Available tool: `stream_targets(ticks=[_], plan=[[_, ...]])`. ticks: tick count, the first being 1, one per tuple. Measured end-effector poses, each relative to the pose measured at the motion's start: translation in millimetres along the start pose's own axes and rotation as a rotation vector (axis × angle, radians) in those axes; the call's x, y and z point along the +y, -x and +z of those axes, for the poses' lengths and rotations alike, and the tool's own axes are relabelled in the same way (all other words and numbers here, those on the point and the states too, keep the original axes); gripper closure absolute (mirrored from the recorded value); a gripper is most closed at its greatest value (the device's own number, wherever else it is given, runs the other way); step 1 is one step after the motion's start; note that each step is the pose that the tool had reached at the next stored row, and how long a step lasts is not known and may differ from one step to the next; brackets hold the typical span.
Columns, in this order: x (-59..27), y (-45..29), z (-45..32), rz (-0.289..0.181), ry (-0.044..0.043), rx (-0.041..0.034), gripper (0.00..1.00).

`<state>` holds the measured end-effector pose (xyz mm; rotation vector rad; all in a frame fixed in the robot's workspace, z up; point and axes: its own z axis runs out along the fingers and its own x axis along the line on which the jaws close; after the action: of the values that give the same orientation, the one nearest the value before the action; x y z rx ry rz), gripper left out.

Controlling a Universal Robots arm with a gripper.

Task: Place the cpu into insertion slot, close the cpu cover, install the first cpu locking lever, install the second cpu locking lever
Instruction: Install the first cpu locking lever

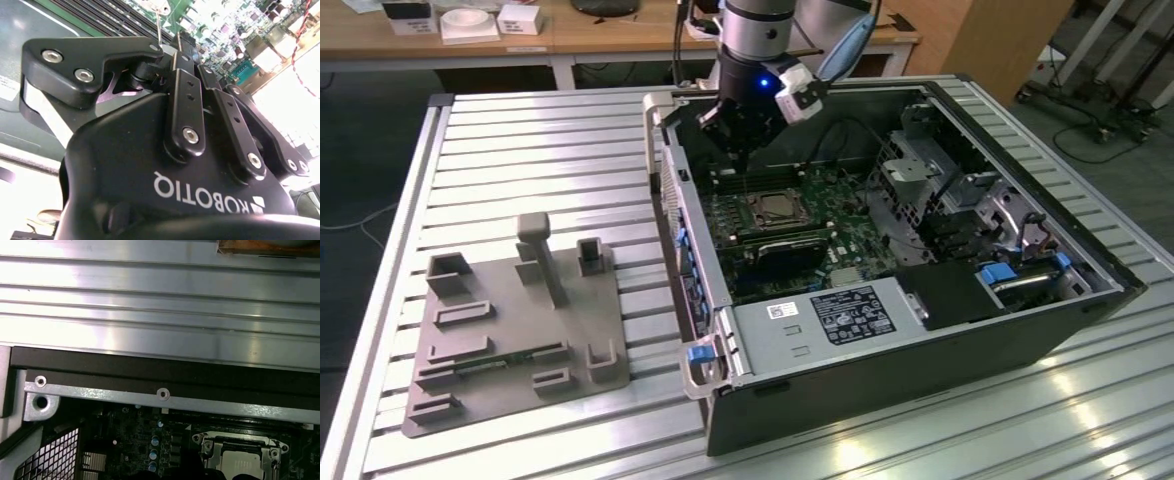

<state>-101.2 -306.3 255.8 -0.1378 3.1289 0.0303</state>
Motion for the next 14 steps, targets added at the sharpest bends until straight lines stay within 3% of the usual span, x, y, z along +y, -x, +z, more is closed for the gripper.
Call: stream_targets(ticks=[6,14], plan=[[-0.2,2.6,0.0,0.000,0.0000,0.0000,0.90],[-1.1,12.5,0.1,0.000,0.0000,0.0000,0.90]])
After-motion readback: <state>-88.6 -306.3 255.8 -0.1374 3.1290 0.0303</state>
